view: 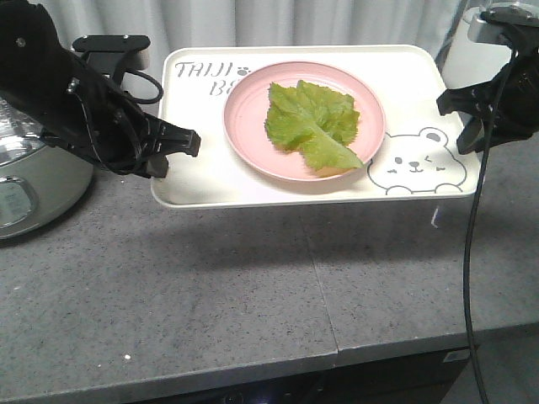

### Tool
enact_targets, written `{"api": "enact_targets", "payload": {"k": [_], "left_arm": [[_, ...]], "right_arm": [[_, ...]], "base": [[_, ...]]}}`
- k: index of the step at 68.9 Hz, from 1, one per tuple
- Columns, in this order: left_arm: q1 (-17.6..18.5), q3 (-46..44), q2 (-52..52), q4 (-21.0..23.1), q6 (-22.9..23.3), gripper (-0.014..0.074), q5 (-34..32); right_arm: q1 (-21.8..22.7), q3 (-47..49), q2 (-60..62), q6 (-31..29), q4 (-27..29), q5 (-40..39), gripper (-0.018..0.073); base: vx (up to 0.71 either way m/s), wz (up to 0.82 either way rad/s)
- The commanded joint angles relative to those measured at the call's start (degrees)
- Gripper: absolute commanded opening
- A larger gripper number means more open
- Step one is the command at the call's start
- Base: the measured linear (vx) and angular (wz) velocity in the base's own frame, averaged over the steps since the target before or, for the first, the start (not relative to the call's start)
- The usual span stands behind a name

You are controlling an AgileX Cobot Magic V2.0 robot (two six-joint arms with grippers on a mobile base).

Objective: Transfer vegetables to tray and serve
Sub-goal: 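Hold the tray level with both grippers while the base turns away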

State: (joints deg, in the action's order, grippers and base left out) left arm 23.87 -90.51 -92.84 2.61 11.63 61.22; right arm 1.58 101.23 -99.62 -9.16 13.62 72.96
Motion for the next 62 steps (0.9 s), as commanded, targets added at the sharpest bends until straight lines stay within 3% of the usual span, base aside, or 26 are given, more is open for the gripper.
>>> {"api": "enact_targets", "payload": {"k": [1, 62], "left_arm": [[1.0, -1.7, 2.9, 1.4, -1.6, -0.0006, -3.5], [1.0, -1.7, 2.9, 1.4, -1.6, -0.0006, -3.5]], "right_arm": [[-0.1, 1.6, 3.3, -0.7, 2.1, 0.5, -0.0006], [-0.1, 1.6, 3.3, -0.7, 2.1, 0.5, -0.0006]], "base": [[-0.01, -0.25], [-0.01, -0.34]]}}
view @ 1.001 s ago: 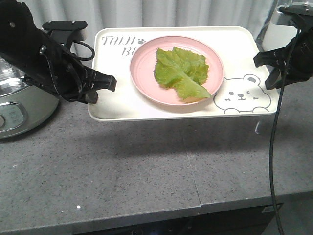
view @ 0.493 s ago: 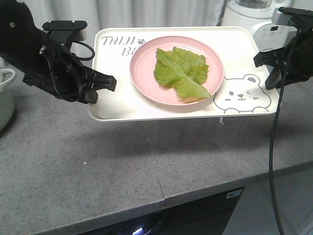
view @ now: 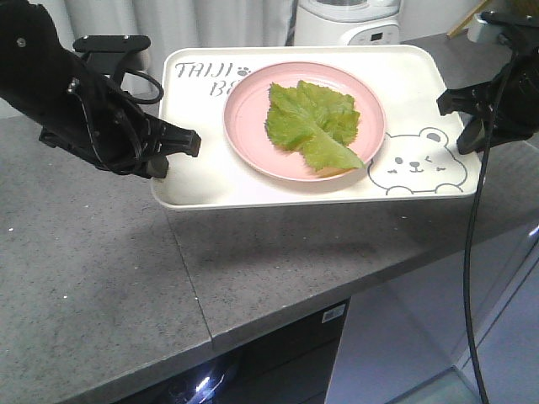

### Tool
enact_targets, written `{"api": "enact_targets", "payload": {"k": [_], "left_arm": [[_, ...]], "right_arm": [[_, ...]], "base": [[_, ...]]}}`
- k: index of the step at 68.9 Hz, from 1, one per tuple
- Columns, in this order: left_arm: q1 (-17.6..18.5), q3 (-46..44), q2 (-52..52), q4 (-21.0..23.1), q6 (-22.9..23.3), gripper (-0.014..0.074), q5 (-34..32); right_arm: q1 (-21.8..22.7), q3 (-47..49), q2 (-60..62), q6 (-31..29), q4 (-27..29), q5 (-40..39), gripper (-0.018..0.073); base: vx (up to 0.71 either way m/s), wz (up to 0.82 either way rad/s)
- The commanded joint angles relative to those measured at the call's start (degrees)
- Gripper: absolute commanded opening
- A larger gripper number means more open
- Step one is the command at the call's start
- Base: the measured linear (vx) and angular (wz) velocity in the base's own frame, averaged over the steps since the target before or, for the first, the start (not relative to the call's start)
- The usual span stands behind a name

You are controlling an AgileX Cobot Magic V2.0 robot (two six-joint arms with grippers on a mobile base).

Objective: Transfer vegetables to tray and serve
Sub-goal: 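Hold the tray level with both grippers while the base turns away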

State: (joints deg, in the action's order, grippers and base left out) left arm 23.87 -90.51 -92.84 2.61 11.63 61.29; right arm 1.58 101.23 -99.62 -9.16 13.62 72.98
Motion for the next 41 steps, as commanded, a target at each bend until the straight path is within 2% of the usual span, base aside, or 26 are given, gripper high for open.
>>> {"api": "enact_targets", "payload": {"k": [1, 41], "left_arm": [[1.0, -1.7, 2.9, 1.4, -1.6, -0.0006, -3.5], [1.0, -1.7, 2.9, 1.4, -1.6, -0.0006, -3.5]], "right_arm": [[-0.1, 1.6, 3.3, -0.7, 2.1, 0.5, -0.0006], [-0.1, 1.6, 3.3, -0.7, 2.1, 0.5, -0.0006]], "base": [[-0.02, -0.32], [-0.01, -0.30]]}}
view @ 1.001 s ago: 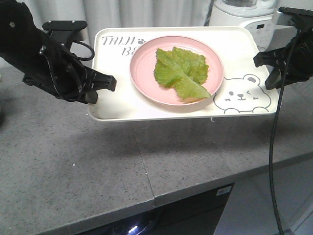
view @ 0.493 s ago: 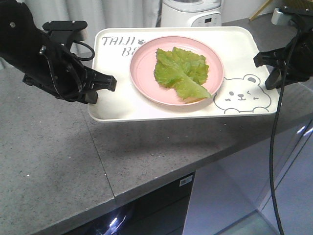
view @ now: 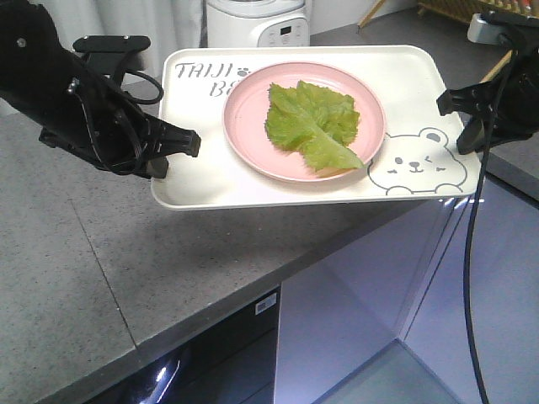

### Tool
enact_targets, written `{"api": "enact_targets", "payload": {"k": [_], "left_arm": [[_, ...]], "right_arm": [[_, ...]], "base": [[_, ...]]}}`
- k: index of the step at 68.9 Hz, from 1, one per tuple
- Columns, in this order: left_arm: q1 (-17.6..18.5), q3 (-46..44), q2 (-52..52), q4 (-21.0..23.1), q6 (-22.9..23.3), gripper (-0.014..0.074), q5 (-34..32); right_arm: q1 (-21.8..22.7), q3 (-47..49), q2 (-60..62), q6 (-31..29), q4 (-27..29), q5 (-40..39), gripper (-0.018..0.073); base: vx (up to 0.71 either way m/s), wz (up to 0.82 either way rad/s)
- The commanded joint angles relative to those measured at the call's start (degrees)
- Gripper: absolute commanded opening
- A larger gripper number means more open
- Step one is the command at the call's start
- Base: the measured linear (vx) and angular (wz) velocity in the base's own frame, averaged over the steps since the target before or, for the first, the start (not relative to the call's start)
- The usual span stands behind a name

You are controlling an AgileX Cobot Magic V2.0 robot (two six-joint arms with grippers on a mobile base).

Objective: Transfer vegetables to tray and serve
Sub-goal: 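Hold the tray level with both grippers while the base turns away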

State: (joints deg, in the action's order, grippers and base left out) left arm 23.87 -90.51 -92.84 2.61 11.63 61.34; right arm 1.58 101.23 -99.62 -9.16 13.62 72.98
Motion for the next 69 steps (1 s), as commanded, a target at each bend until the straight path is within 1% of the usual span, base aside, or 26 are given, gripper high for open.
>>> {"api": "enact_targets", "payload": {"k": [1, 69], "left_arm": [[1.0, -1.7, 2.9, 1.4, -1.6, -0.0006, -3.6], [1.0, -1.7, 2.9, 1.4, -1.6, -0.0006, -3.6]], "right_arm": [[-0.1, 1.6, 3.3, -0.7, 2.1, 0.5, -0.0006], [-0.1, 1.6, 3.3, -0.7, 2.1, 0.5, -0.0006]], "base": [[-0.01, -0.29], [-0.01, -0.31]]}}
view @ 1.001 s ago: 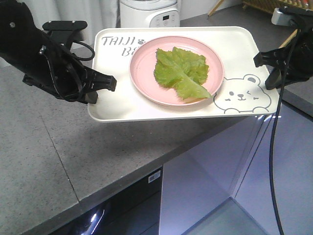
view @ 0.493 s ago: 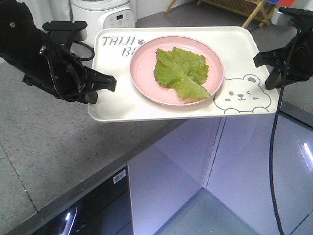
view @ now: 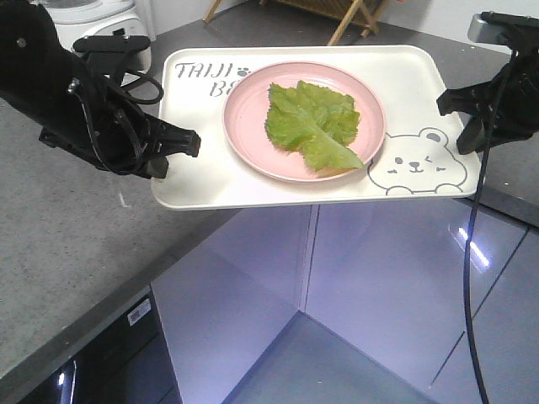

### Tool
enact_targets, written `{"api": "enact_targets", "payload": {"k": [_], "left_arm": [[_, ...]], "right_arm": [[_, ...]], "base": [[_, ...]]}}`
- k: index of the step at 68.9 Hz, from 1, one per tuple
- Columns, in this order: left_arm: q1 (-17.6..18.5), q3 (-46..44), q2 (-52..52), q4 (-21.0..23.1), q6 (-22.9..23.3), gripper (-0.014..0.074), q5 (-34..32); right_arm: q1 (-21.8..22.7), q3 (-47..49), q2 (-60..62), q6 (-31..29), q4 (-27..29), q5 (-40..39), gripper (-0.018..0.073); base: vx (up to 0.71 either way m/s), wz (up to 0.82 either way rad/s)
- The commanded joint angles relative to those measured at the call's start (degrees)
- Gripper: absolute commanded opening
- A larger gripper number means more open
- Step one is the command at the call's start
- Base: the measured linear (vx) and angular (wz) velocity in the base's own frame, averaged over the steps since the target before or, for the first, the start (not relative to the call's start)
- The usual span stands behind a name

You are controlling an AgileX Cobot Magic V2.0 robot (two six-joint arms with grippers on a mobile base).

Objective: Transfer vegetables to tray and serve
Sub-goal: 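Hold the tray level with both grippers while the base turns away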

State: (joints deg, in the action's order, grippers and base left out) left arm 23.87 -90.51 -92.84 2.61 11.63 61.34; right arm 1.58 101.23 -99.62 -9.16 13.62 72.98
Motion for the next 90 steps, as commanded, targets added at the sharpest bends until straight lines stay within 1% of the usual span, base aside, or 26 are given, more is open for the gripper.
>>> {"api": "enact_targets", "payload": {"k": [1, 90], "left_arm": [[1.0, -1.7, 2.9, 1.4, -1.6, -0.0006, -3.6], [1.0, -1.7, 2.9, 1.4, -1.6, -0.0006, -3.6]], "right_arm": [[-0.1, 1.6, 3.3, -0.7, 2.1, 0.5, -0.0006], [-0.1, 1.6, 3.3, -0.7, 2.1, 0.5, -0.0006]], "base": [[-0.02, -0.34], [-0.02, -0.35]]}}
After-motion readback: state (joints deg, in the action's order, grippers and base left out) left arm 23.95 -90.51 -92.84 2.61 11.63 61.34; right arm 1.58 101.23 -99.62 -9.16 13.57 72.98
